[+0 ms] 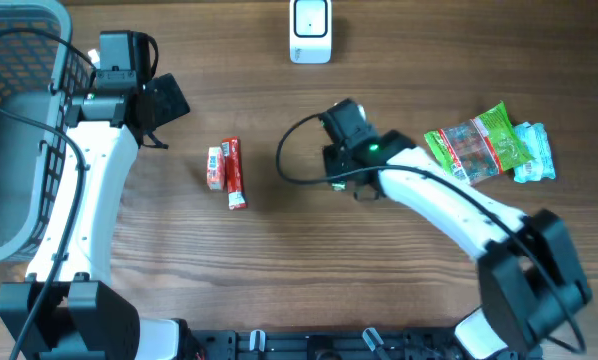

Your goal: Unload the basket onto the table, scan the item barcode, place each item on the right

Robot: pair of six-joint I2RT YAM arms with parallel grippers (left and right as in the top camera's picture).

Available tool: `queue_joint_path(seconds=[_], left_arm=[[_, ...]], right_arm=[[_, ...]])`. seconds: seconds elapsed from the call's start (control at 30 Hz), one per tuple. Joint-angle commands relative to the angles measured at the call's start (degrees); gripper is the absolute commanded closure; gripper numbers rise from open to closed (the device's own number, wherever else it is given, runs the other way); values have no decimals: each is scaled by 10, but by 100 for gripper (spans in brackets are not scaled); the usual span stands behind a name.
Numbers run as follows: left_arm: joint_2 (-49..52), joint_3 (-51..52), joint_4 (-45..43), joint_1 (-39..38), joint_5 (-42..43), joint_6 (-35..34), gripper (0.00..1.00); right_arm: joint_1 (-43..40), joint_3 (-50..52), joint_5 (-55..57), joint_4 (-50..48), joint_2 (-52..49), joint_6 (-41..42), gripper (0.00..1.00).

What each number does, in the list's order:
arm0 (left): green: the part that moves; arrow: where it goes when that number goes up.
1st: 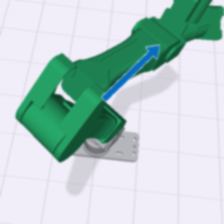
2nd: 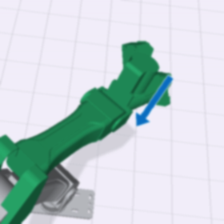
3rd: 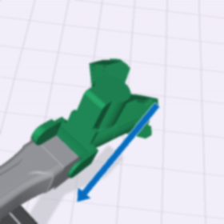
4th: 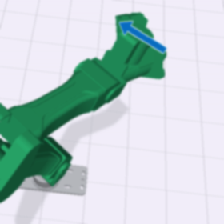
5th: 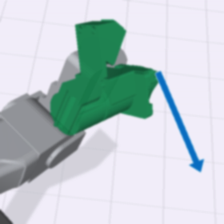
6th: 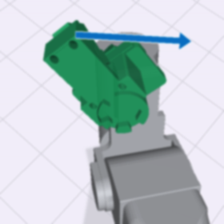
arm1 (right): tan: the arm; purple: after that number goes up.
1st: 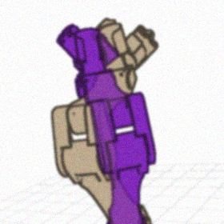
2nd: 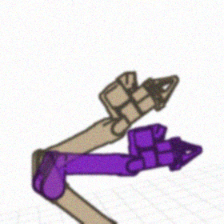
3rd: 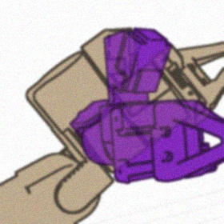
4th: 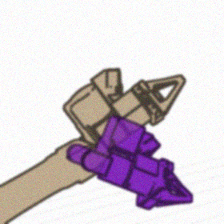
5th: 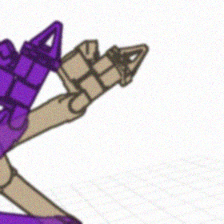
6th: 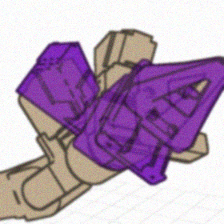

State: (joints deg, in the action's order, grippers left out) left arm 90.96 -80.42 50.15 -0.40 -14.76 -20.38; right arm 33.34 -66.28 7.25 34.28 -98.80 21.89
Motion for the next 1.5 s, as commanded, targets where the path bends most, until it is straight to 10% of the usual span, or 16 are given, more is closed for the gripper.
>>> queue_joint_path(seconds=[0.0,1.47], left_arm=[[-1,-5,0,3,-7,7,0],[-1,-5,0,3,-7,7,0]], right_arm=[[-6,-21,-46,24,42,61,52],[-3,49,-100,-75,-49,141,58]])
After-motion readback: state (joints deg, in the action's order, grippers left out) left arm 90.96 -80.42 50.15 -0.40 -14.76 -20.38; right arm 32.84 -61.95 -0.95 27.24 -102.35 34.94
